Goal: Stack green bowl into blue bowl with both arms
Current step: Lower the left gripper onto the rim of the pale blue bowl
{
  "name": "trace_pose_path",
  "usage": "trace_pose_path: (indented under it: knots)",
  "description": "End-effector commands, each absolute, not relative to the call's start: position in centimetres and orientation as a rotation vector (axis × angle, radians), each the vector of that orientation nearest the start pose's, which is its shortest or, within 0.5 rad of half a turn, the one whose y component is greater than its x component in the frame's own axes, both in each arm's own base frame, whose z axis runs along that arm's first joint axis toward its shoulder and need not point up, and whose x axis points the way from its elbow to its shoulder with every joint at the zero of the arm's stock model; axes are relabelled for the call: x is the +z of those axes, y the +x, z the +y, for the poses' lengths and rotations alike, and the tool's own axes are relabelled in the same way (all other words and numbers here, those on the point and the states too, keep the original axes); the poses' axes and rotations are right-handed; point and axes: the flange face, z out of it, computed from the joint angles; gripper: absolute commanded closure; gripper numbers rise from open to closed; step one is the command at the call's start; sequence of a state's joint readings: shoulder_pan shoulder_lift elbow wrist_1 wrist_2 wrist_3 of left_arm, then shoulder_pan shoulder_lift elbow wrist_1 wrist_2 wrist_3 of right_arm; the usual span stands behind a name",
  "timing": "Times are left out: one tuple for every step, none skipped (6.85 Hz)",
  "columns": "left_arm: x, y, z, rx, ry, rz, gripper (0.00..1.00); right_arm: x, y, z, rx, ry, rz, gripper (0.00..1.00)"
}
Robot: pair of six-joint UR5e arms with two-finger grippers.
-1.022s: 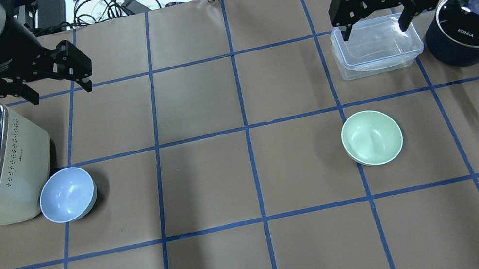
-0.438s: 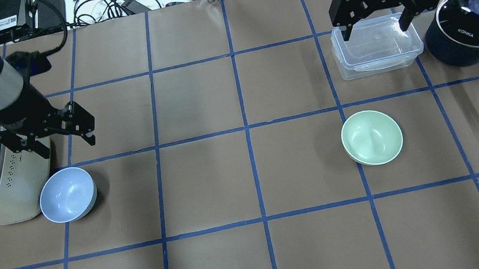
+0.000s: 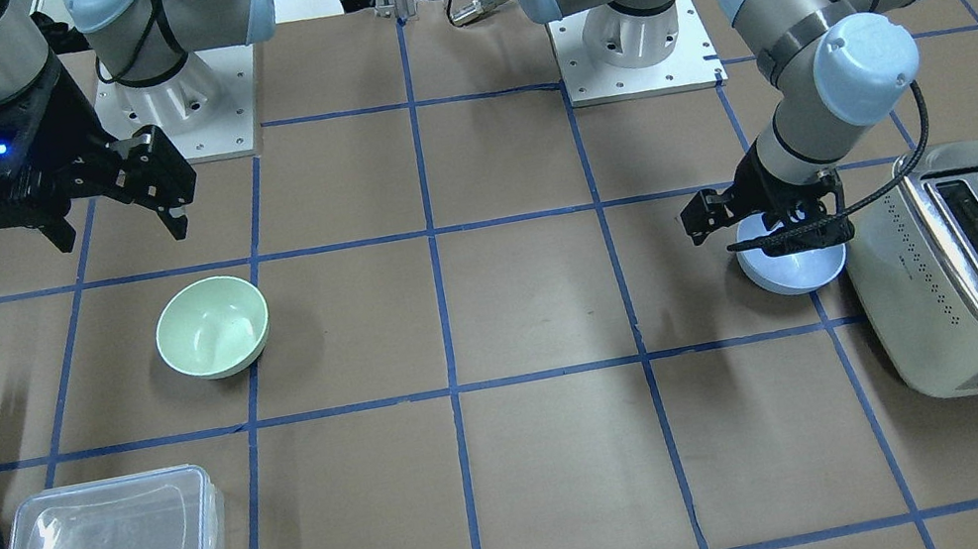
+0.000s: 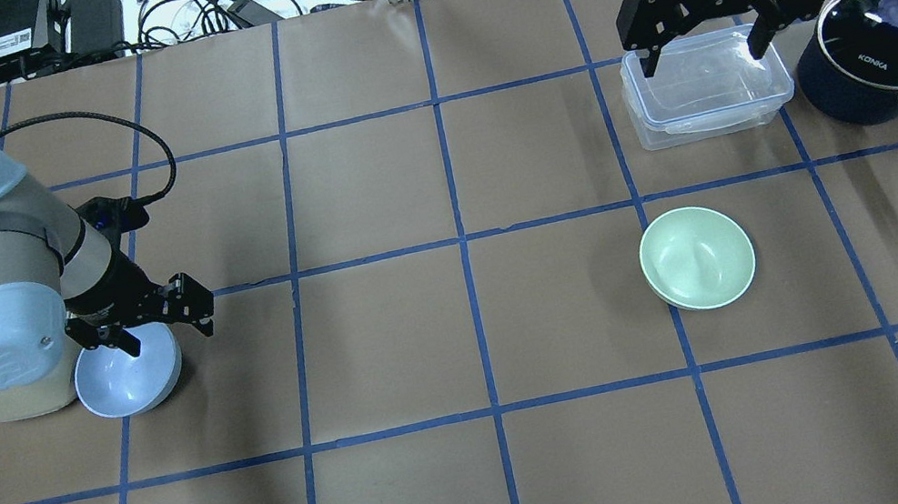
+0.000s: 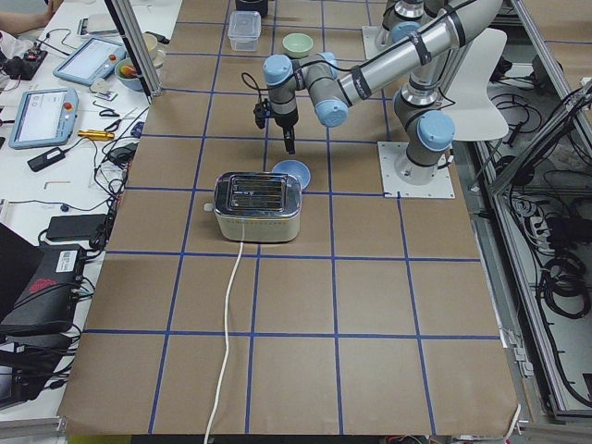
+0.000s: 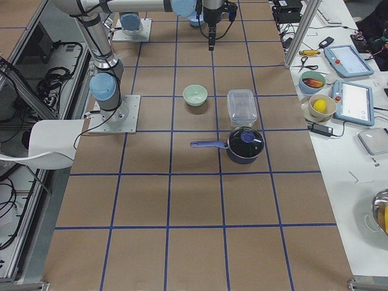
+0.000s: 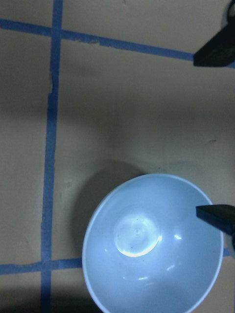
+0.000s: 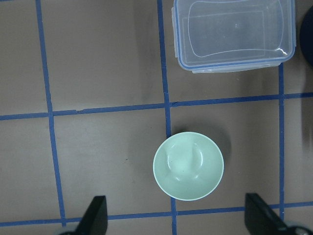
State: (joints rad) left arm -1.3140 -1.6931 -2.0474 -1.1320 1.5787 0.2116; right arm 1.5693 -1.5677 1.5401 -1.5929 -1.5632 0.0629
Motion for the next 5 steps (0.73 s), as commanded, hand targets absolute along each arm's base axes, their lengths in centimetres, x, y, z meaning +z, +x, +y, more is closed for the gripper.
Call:
trace_pose_path:
  knots:
    - [21.2,-0.9,-47.6,0.345,-0.056,3.162,0.00,50.3,13.3,-49.8,-0.074,0.100,3.128,0.00]
    - [20.2,-0.8,-47.5,0.372,-0.055,3.161,0.03,50.3,13.4,-49.8,-0.074,0.100,3.127,0.00]
    - [19.8,-0.3,-47.7,0.367,-0.047,3.119,0.07,50.3,13.3,-49.8,-0.074,0.100,3.128,0.00]
    - [19.6,0.0,-47.6,0.386,-0.039,3.081,0.25,50.3,13.4,-49.8,-0.074,0.100,3.127,0.00]
    - [19.7,0.0,-47.5,0.385,-0.016,3.083,0.89,50.2,13.4,-49.8,-0.074,0.100,3.124,0.00]
